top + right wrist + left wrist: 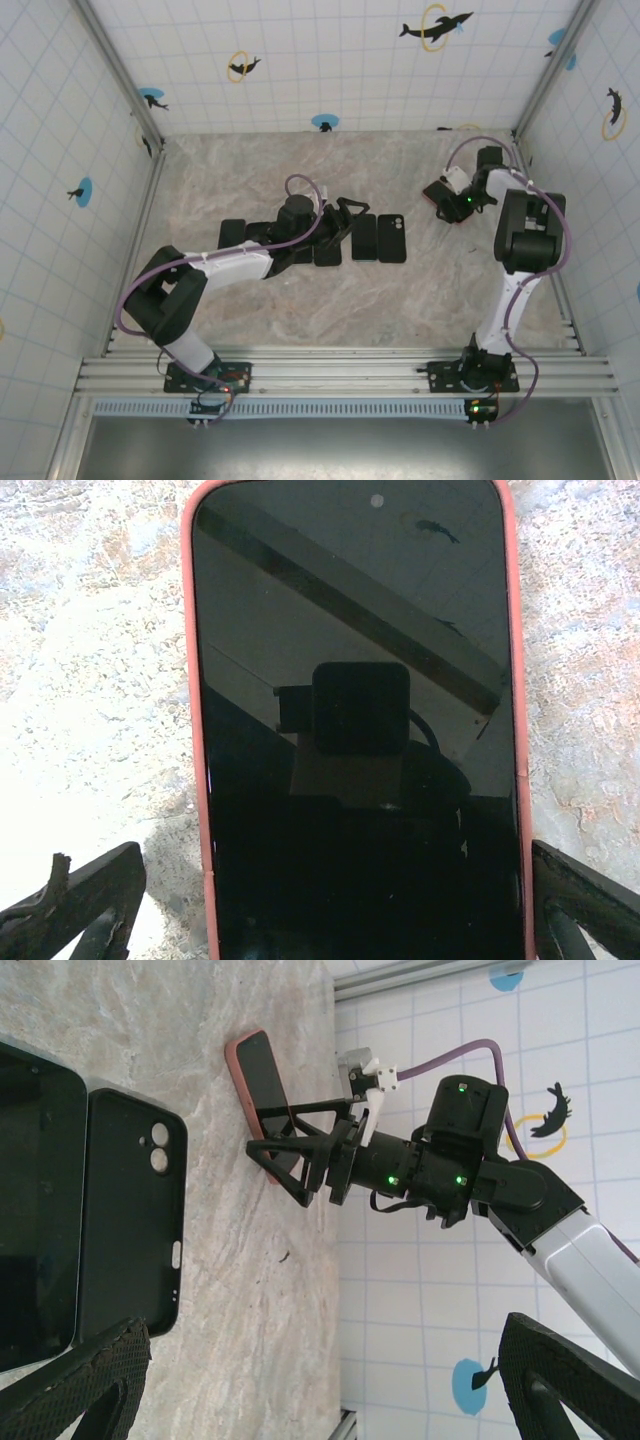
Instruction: Take the phone out of the phone case
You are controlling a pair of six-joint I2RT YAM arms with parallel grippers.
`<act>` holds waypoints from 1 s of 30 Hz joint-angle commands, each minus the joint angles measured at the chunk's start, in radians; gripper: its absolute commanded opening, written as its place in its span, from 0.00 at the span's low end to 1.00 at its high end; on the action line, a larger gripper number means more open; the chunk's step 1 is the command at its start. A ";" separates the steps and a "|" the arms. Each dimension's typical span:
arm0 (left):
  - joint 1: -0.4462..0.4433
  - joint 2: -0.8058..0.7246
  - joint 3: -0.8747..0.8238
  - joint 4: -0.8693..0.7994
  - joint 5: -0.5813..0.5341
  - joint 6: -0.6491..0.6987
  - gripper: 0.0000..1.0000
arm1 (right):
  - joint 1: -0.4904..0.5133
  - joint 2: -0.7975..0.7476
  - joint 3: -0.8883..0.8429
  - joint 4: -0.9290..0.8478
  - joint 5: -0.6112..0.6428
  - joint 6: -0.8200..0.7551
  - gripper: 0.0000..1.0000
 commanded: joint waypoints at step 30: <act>0.009 0.010 0.033 -0.011 0.004 0.021 0.92 | 0.003 -0.035 0.024 -0.050 -0.030 0.155 0.54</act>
